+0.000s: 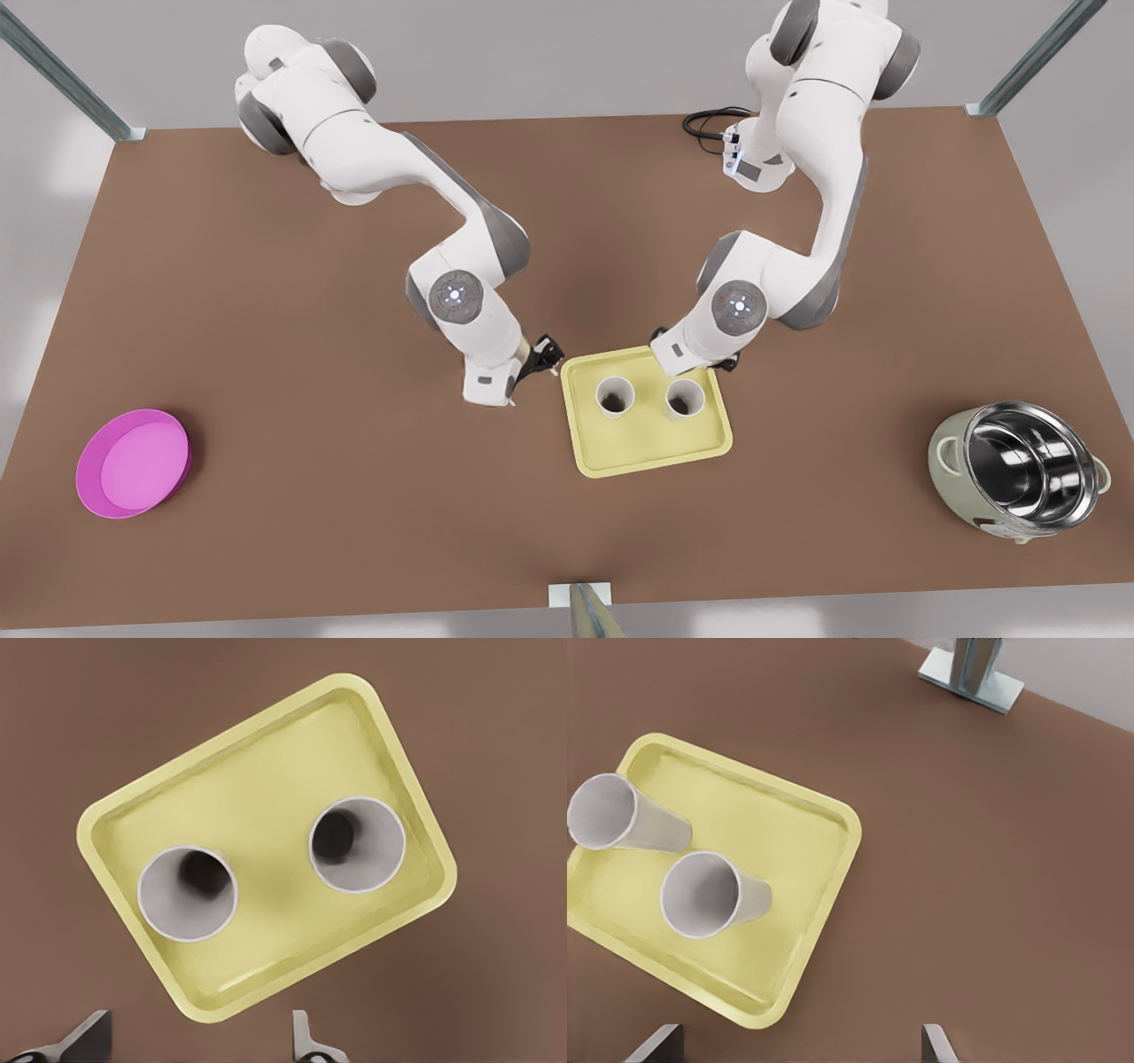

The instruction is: Use the left arm to pick up the white IKEA cup from the tray and place it on the middle-left position; use the right arm to pick up the white IKEA cup from the tray and place it on the middle-right position

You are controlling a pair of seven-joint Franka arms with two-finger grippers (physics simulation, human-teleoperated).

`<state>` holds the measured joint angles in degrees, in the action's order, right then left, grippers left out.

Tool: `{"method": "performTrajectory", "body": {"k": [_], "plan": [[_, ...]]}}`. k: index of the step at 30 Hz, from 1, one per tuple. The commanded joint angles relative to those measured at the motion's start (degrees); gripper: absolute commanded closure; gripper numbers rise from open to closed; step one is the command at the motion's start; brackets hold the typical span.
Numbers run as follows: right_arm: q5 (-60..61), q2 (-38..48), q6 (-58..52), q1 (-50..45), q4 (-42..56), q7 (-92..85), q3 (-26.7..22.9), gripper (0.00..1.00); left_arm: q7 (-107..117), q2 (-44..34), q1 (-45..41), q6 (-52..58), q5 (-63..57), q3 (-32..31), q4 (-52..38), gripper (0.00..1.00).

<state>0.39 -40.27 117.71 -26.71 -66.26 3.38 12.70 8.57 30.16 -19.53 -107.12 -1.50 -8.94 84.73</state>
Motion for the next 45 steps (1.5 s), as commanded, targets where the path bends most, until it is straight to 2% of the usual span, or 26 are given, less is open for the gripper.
{"method": "performTrajectory", "body": {"k": [1, 5, 8, 10, 15, 20, 26, 27, 28, 29, 31, 32, 33, 35, 37, 38, 41, 45], "plan": [[-0.21, -1.04, 3.76, -1.86, 1.05, 9.45, -0.13, 0.0, 14.37, 2.27, 0.02, -6.52, -2.81, 0.07, 0.08, 0.0], [-3.03, -4.99, 3.84, -3.26, 5.26, 10.77, -1.01, 0.0, 7.96, 4.82, 3.88, -8.01, -2.29, 0.24, -0.18, 0.0], [-3.2, -7.19, 3.93, -4.49, 5.44, 10.68, -3.91, 0.0, 6.38, 7.02, 4.85, -9.59, -2.28, 0.15, -0.18, 0.0], [-3.12, -11.32, 4.02, -7.13, 9.39, 10.77, -6.55, 0.0, 4.36, 7.2, 5.46, -9.68, -2.2, 0.15, -0.18, 0.0], [-3.11, -16.59, 10.96, -9.76, 13.7, 15.08, -6.46, 0.01, 2.77, 9.3, 6.35, -9.77, -2.2, -0.02, -0.27, 0.0], [-3.03, -19.84, 17.55, -11.17, 13.79, 16.66, -6.46, 0.01, 2.77, 10.54, 6.35, -11.62, -1.05, -0.02, 0.17, 0.0], [-3.03, -21.69, 18.96, -11.96, 14.14, 17.8, -6.46, 0.02, 2.6, 12.12, 6.52, -11.88, 0.62, 0.07, 0.09, 0.0], [-3.03, -21.69, 18.96, -11.96, 14.14, 17.72, -6.64, 0.02, 2.6, 12.12, 6.52, -11.88, 0.62, 0.07, 0.09, 0.05], [-3.03, -21.69, 18.87, -11.88, 14.14, 17.71, -6.9, 0.03, 2.77, 12.12, 6.52, -11.79, 0.7, 0.07, 0.0, 0.29], [-3.03, -21.69, 18.87, -11.88, 14.14, 17.71, -6.99, 0.03, 2.77, 12.12, 6.52, -11.71, 0.7, 0.07, -0.09, 0.46], [-3.03, -22.39, 18.96, -11.88, 14.14, 17.71, -6.9, 0.05, 2.86, 12.03, 6.61, -11.35, 0.7, 0.15, -0.18, 0.7], [-3.03, -22.92, 20.45, -11.88, 14.14, 17.8, -6.99, 0.05, 3.21, 12.03, 6.7, -11.35, 0.79, 0.15, -0.18, 0.78], [-3.03, -23.18, 20.45, -11.88, 14.14, 17.8, -6.9, 0.05, 3.48, 12.03, 6.7, -11.35, 0.97, 0.15, -0.18, 0.81], [-3.03, -23.27, 20.54, -11.96, 14.14, 18.77, -6.73, 0.06, 3.39, 11.77, 6.79, -11.35, 0.79, 0.15, -0.18, 0.82], [-3.03, -23.62, 20.54, -11.96, 14.14, 19.38, -6.46, 0.11, 3.39, 11.5, 6.79, -11.27, 0.7, 0.15, -0.18, 0.88], [-3.03, -23.62, 20.45, -12.05, 14.14, 20.0, -6.37, 0.21, 3.12, 11.24, 6.96, -11.27, 0.44, 0.15, -0.18, 0.88], [-3.03, -23.71, 20.45, -12.05, 14.14, 20.0, -6.29, 0.37, -2.76, 6.93, 8.28, -8.37, -0.26, 2.44, 0.88, 0.88], [-3.03, -23.71, 20.1, -11.96, 14.14, 20.0, -6.29, 0.66, -14.89, 2.45, 9.16, -9.94, -0.09, 8.24, 6.32, 0.87]]}}
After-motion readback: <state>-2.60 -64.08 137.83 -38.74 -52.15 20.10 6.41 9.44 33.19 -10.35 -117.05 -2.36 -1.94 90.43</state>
